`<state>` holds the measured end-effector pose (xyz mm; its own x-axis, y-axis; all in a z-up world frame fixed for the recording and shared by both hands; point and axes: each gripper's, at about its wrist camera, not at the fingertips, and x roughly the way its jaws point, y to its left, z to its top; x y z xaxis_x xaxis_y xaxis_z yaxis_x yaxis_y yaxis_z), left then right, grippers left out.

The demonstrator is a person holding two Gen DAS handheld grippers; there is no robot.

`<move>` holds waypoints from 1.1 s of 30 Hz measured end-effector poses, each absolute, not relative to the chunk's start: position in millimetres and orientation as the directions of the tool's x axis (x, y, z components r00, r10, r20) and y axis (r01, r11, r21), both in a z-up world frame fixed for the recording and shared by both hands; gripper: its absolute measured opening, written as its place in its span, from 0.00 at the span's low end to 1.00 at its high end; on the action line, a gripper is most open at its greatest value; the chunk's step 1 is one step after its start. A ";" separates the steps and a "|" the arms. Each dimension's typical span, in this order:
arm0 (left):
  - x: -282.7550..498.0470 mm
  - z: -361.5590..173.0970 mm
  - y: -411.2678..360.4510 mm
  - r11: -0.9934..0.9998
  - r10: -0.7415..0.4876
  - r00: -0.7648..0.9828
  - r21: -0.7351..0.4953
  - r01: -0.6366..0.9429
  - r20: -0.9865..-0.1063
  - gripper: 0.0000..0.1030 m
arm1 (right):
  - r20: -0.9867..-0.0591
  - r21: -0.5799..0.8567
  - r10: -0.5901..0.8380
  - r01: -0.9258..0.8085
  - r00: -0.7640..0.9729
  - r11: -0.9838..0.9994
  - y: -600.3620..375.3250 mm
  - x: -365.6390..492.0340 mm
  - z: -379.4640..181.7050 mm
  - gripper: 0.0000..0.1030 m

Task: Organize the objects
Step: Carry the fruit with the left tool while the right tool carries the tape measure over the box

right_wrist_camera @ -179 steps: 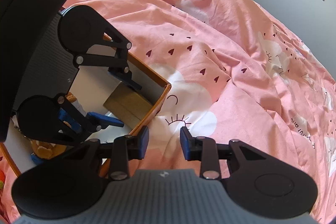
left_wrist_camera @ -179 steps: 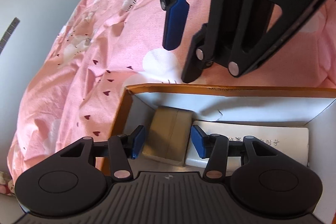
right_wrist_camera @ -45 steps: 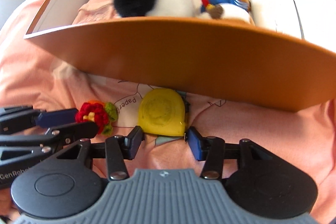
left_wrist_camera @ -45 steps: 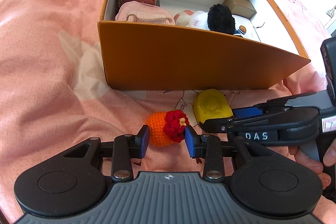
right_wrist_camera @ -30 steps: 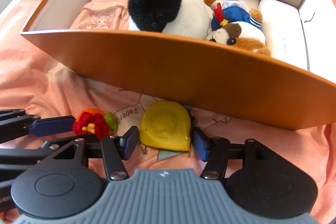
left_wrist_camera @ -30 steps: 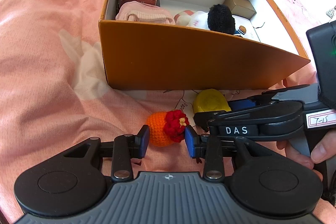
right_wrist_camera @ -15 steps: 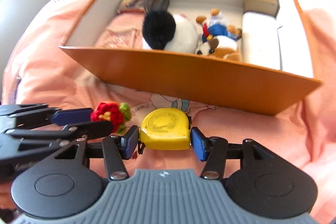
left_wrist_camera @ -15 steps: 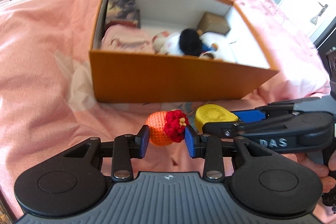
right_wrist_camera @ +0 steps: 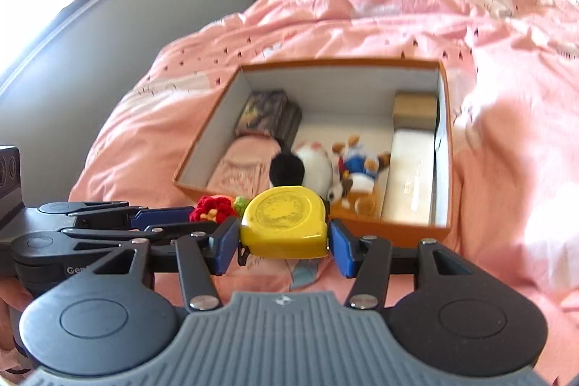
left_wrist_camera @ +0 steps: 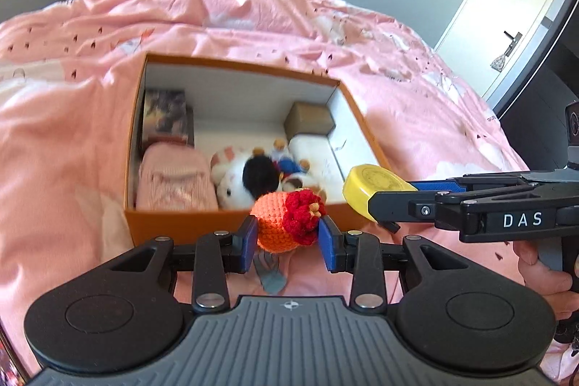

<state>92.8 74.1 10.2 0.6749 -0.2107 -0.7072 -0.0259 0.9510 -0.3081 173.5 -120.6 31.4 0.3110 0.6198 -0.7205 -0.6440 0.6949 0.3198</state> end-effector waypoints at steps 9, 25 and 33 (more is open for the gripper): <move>154.0 37.0 99.9 0.972 -0.171 0.708 -0.236 0.007 -0.685 0.39 | -0.667 0.367 0.663 -0.624 0.340 0.690 -108.6 238.6 60.0 0.54; 269.1 -38.9 79.3 0.967 -0.078 0.539 0.068 0.247 -0.839 0.39 | -0.826 0.304 0.500 -0.540 0.262 0.785 -11.0 364.6 -33.9 0.54; 297.0 -65.8 74.2 0.953 -0.043 0.476 0.107 0.283 -0.878 0.39 | -0.878 0.260 0.414 -0.487 0.240 0.834 11.8 386.7 -66.1 0.54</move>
